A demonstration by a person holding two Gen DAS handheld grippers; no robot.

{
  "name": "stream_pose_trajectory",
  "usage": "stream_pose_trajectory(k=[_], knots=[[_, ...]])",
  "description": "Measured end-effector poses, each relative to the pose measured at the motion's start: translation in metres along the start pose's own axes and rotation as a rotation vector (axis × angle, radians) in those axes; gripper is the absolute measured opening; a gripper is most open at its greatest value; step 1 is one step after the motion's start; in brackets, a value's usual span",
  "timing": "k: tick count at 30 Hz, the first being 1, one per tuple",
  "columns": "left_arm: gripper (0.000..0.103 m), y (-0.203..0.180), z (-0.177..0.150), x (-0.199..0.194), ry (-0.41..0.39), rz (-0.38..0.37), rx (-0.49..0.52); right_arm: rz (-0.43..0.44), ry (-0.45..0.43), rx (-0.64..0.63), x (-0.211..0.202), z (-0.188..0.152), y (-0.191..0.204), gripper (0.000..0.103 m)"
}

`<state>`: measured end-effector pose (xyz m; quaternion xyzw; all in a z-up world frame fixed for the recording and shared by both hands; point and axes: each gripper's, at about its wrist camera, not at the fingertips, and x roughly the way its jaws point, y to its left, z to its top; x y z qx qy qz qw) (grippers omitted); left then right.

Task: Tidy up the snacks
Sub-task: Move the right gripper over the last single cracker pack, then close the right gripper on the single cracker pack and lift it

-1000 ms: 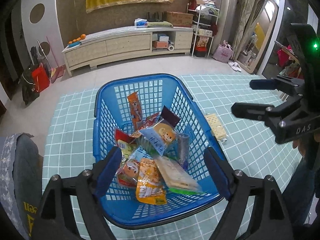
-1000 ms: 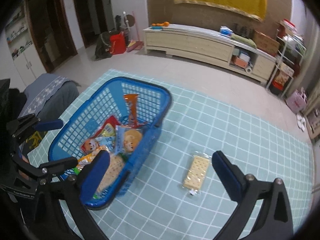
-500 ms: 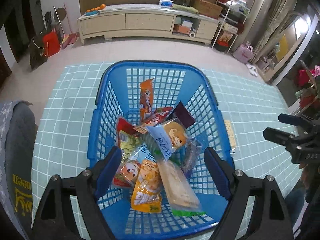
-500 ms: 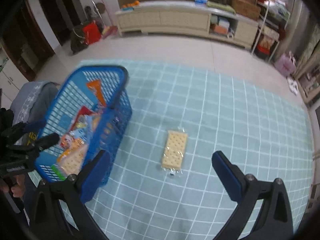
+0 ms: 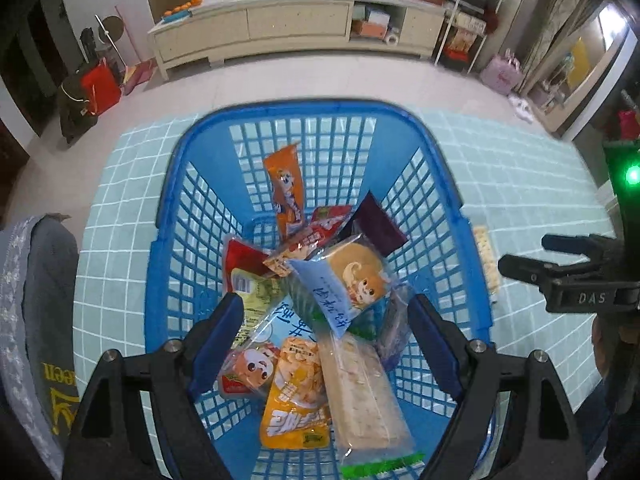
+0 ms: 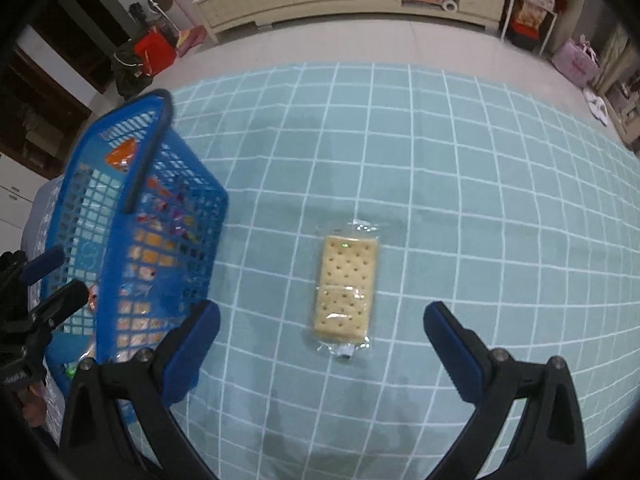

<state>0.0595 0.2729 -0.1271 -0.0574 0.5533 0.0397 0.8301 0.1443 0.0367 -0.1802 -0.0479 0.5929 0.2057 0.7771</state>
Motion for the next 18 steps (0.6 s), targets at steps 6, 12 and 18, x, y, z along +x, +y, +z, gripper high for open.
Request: stream_pose_trajectory(k=[6, 12, 18], knots=[[0.088, -0.004, 0.008, 0.020, 0.069, 0.044, 0.003, -0.001, 0.052, 0.018, 0.029, 0.002, -0.007, 0.103], [0.088, -0.001, 0.016, 0.036, 0.100, 0.029, -0.005, -0.034, 0.064, 0.005, 0.049, 0.005, -0.005, 0.094], [0.103, 0.004, 0.021, 0.046, 0.098, 0.035, -0.007, -0.050, 0.084, 0.000, 0.064, 0.005, -0.001, 0.084]])
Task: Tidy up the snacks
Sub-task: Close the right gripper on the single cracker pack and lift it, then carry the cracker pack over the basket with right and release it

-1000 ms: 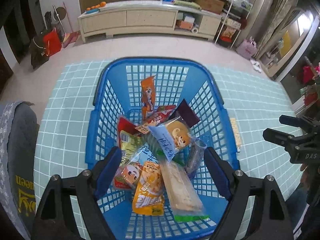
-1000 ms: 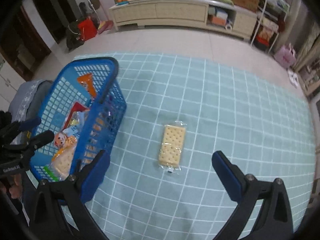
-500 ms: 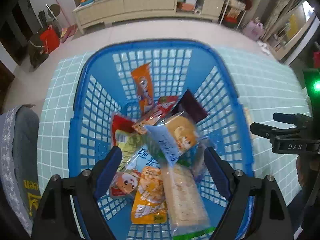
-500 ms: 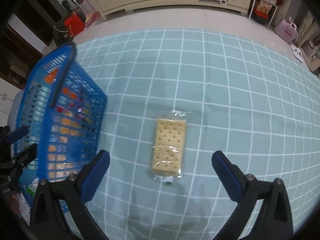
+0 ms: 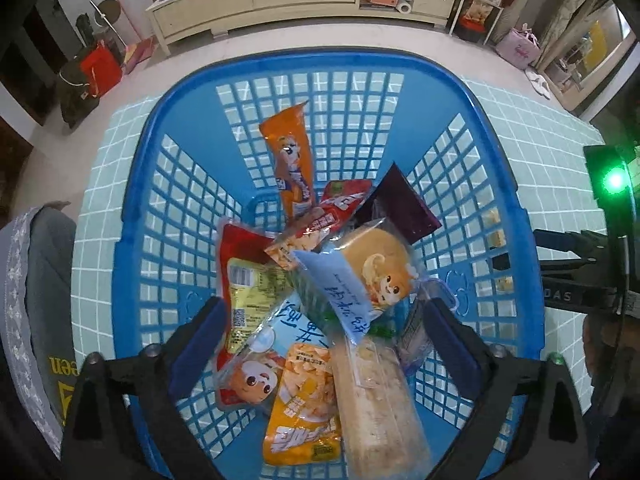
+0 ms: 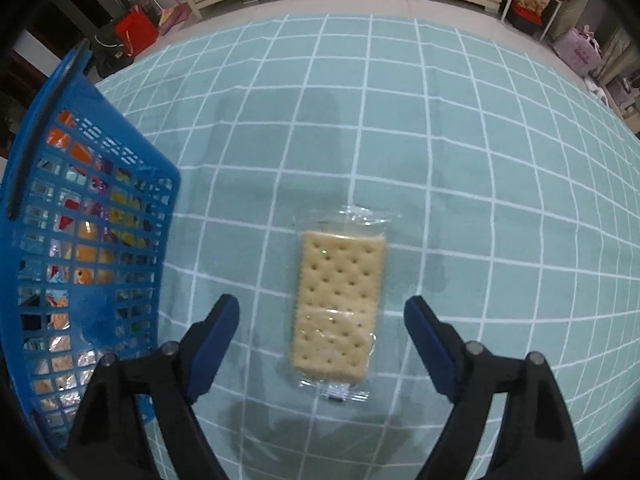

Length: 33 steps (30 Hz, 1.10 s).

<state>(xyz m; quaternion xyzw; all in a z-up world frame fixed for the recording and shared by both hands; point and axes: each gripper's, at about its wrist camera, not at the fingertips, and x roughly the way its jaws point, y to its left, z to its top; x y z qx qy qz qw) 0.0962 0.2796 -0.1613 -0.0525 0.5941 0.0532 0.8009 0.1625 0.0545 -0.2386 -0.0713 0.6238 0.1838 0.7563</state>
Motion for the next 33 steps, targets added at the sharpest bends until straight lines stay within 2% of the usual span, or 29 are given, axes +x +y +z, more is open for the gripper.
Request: stream_pose_trajectory(k=[2, 6, 14, 19, 24, 28, 30, 33], knots=[[0.103, 0.000, 0.000, -0.001, -0.006, -0.002, 0.000, -0.008, 0.009, 0.003, 0.004, 0.000, 0.000, 0.076], [0.103, 0.003, -0.004, -0.004, -0.016, -0.002, -0.007, -0.025, 0.013, 0.004, 0.015, 0.001, 0.003, 0.050], [0.103, 0.000, -0.019, -0.016, -0.027, -0.001, 0.005, -0.001, -0.011, 0.024, 0.000, -0.013, -0.004, 0.048], [0.103, 0.000, -0.029, -0.030, -0.053, -0.017, -0.007, 0.050, -0.028, 0.037, -0.029, -0.018, -0.006, 0.048], [0.103, -0.005, -0.041, -0.055, -0.086, -0.015, 0.008, 0.050, -0.100, -0.004, -0.077, -0.028, 0.004, 0.048], [0.103, 0.000, -0.053, -0.076, -0.119, -0.018, 0.005, 0.070, -0.148, -0.031, -0.115, -0.032, 0.031, 0.048], [0.103, 0.005, -0.057, -0.088, -0.136, -0.018, 0.002, 0.131, -0.155, -0.033, -0.133, -0.034, 0.046, 0.048], [0.103, 0.013, -0.064, -0.102, -0.156, -0.020, -0.004, 0.171, -0.163, -0.059, -0.151, -0.042, 0.065, 0.049]])
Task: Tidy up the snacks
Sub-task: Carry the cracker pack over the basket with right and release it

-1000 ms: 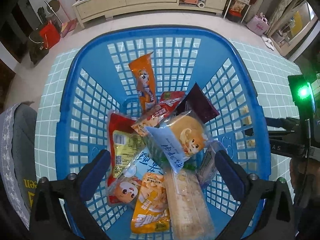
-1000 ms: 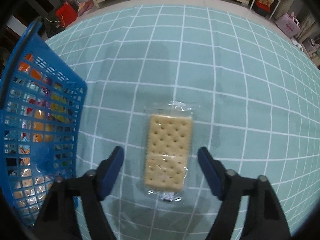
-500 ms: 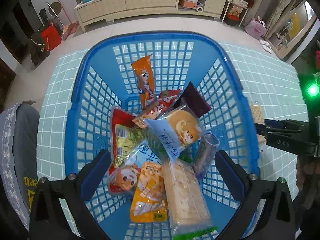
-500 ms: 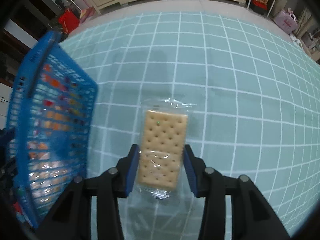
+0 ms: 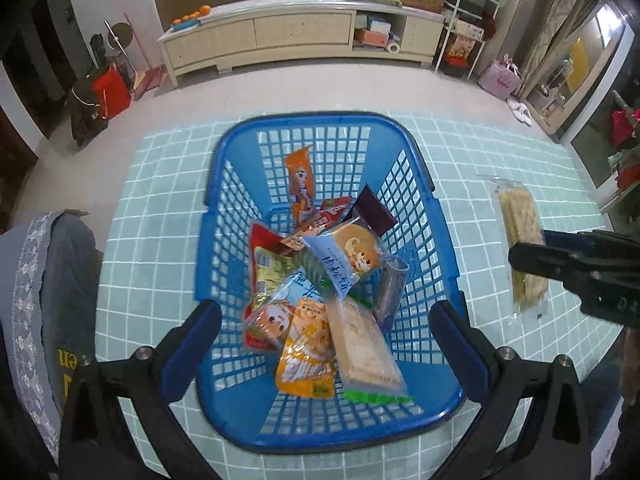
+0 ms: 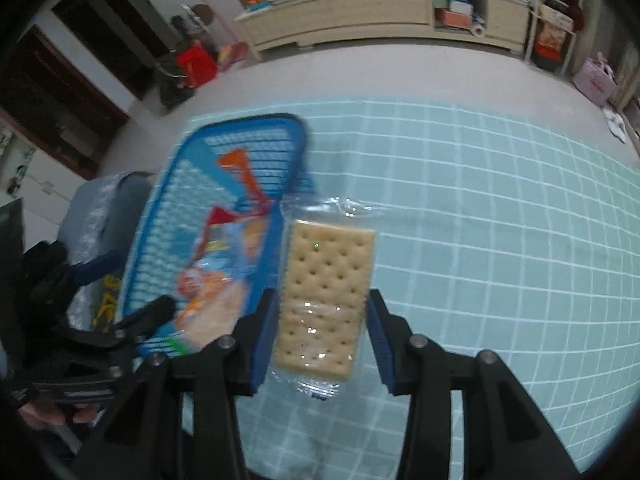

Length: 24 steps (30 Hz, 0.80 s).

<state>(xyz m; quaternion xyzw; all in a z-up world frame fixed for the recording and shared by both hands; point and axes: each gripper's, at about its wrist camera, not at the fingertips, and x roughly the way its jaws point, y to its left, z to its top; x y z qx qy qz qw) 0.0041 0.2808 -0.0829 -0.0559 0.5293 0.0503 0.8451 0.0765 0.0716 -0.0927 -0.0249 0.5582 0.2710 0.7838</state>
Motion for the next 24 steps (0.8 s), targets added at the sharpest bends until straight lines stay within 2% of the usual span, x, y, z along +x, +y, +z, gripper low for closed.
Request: stream_pose_trajectory(k=[3, 12, 19, 24], knots=[[0.103, 0.006, -0.001, -0.009, -0.009, 0.001, -0.007, -0.009, -0.020, -0.045, -0.006, -0.003, 0.021, 0.049], [0.103, 0.041, -0.014, -0.027, -0.031, 0.009, -0.056, 0.015, 0.003, -0.093, 0.009, -0.001, 0.057, 0.049], [0.103, 0.073, -0.025, -0.016, -0.007, 0.001, -0.124, 0.015, 0.046, -0.126, 0.039, 0.007, 0.089, 0.049], [0.103, 0.081, -0.029, -0.011, -0.005, -0.005, -0.126, -0.017, 0.074, -0.150, 0.054, 0.010, 0.102, 0.049]])
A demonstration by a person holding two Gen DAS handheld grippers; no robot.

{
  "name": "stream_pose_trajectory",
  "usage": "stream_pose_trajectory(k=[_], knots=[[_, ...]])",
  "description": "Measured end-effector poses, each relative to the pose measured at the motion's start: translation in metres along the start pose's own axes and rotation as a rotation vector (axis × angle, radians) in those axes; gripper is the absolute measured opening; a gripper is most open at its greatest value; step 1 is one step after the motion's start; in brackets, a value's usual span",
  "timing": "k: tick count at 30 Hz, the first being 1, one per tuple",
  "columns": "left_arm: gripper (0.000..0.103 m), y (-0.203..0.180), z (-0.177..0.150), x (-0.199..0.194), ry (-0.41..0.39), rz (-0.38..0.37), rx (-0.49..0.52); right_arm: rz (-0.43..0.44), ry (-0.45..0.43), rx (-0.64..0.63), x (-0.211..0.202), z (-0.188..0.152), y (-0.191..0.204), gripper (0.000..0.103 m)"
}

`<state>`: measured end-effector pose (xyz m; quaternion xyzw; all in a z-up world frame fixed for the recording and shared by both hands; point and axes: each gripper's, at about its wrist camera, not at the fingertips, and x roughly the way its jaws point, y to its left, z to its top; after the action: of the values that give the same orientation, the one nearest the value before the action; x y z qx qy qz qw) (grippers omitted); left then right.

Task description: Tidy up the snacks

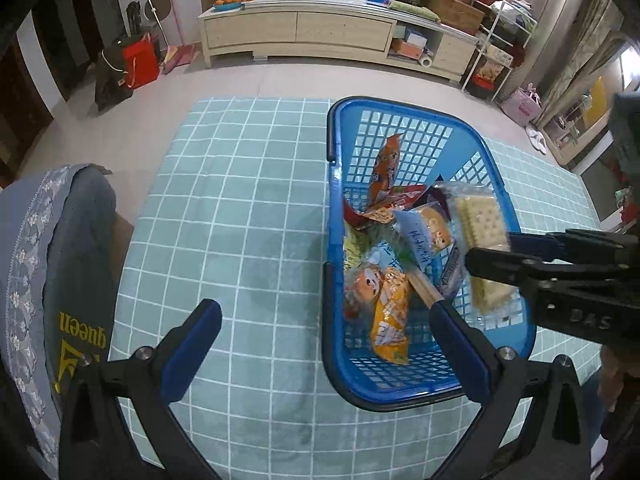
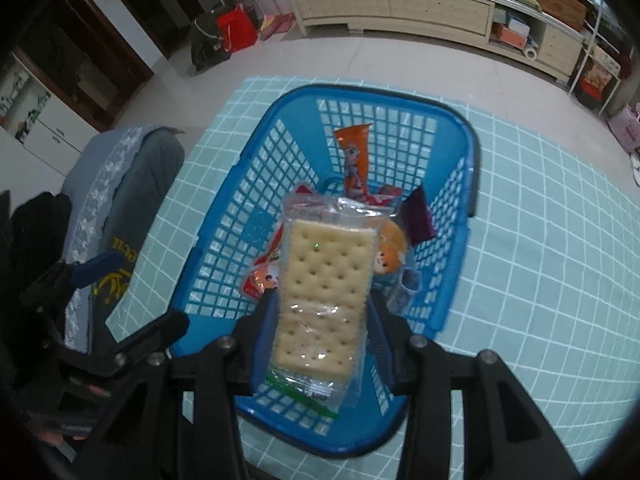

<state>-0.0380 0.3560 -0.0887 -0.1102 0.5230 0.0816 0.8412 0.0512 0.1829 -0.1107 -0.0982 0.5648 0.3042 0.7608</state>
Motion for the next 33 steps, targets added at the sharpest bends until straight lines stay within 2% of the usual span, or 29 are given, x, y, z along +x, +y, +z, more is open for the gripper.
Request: stream_pose_trajectory(k=[3, 5, 9, 11, 13, 18, 24, 28, 33], knots=[[0.103, 0.002, 0.001, 0.002, -0.004, -0.006, 0.002, -0.038, 0.008, -0.035, 0.006, 0.000, 0.007, 0.049], [0.103, 0.003, 0.001, 0.003, -0.007, -0.011, 0.005, -0.112, -0.004, -0.098, 0.009, -0.001, 0.014, 0.049], [0.103, 0.005, -0.001, 0.008, -0.005, -0.022, 0.000, -0.190, -0.004, -0.180, 0.012, -0.005, 0.022, 0.050], [0.103, 0.004, -0.002, 0.010, -0.007, -0.019, 0.002, -0.204, -0.002, -0.190, 0.014, -0.006, 0.021, 0.058], [0.103, 0.002, -0.005, 0.011, -0.006, -0.020, 0.008, -0.208, -0.025, -0.193, 0.011, -0.008, 0.019, 0.078], [0.103, -0.003, -0.013, 0.003, -0.035, -0.021, 0.009, -0.184, -0.103, -0.187, -0.010, -0.019, 0.015, 0.082], [0.103, -0.014, -0.041, -0.023, -0.147, -0.047, -0.004, -0.132, -0.195, -0.126, -0.043, -0.053, 0.003, 0.084], [0.103, -0.035, -0.084, -0.056, -0.284, -0.108, -0.009, -0.192, -0.316, -0.106, -0.071, -0.090, -0.007, 0.097], [0.103, -0.064, -0.133, -0.097, -0.447, -0.104, -0.020, -0.224, -0.443, -0.065, -0.108, -0.141, -0.017, 0.103]])
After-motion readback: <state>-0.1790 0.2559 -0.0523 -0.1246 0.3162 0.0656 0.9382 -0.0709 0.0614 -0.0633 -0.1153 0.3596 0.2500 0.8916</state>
